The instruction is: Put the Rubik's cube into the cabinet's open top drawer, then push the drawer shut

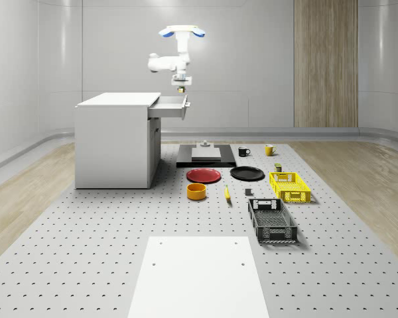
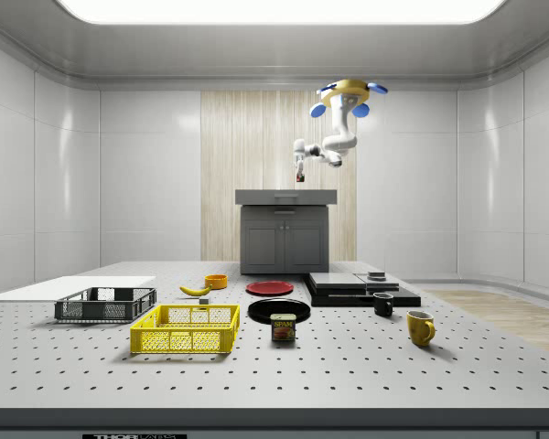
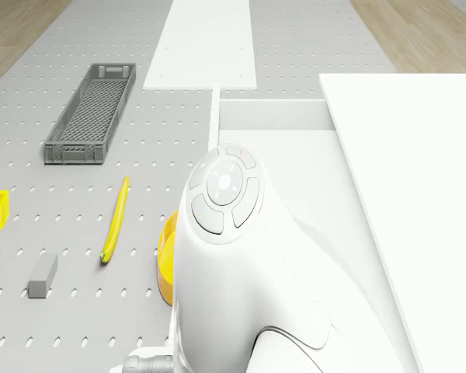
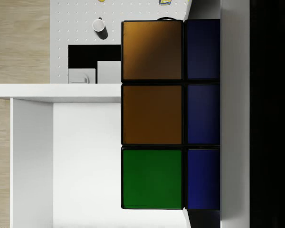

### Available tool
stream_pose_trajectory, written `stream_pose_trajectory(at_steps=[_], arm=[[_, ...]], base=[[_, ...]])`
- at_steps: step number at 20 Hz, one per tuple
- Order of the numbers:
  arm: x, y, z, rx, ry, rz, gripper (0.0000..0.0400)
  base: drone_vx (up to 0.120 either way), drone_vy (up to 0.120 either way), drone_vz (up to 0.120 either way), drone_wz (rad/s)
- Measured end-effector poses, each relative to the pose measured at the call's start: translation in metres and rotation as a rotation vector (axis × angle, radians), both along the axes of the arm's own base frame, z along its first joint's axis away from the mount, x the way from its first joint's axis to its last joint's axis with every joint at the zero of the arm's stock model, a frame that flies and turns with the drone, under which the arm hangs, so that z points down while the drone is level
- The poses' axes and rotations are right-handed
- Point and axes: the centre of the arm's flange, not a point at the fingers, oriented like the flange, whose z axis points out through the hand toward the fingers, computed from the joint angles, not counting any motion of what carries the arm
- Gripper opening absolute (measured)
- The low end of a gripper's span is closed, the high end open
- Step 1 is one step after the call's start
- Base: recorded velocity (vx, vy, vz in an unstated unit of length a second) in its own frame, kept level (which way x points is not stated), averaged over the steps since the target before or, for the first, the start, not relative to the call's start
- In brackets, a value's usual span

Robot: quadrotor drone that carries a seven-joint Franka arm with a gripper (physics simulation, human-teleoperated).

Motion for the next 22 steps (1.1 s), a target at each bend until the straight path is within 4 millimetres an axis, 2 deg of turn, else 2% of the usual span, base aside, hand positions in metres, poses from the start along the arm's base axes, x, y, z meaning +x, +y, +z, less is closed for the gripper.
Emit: stream_pose_trajectory(at_steps=[11,12,18,22], arm=[[0.0,0.0,0.0,0.0,0.0,0.0,0.0325],[0.0,0.0,0.0,0.0,0.0,0.0,0.0325],[0.0,0.0,0.0,0.0,0.0,0.0,0.0325],[0.0,0.0,0.0012,0.0,0.0,0.0,0.0325]], base=[[0.0,-0.12,0.0,0.0],[0.0,-0.12,-0.12,0.0],[0.0,-0.027,-0.113,0.0],[0.0,-0.07,0.0,0.0]])
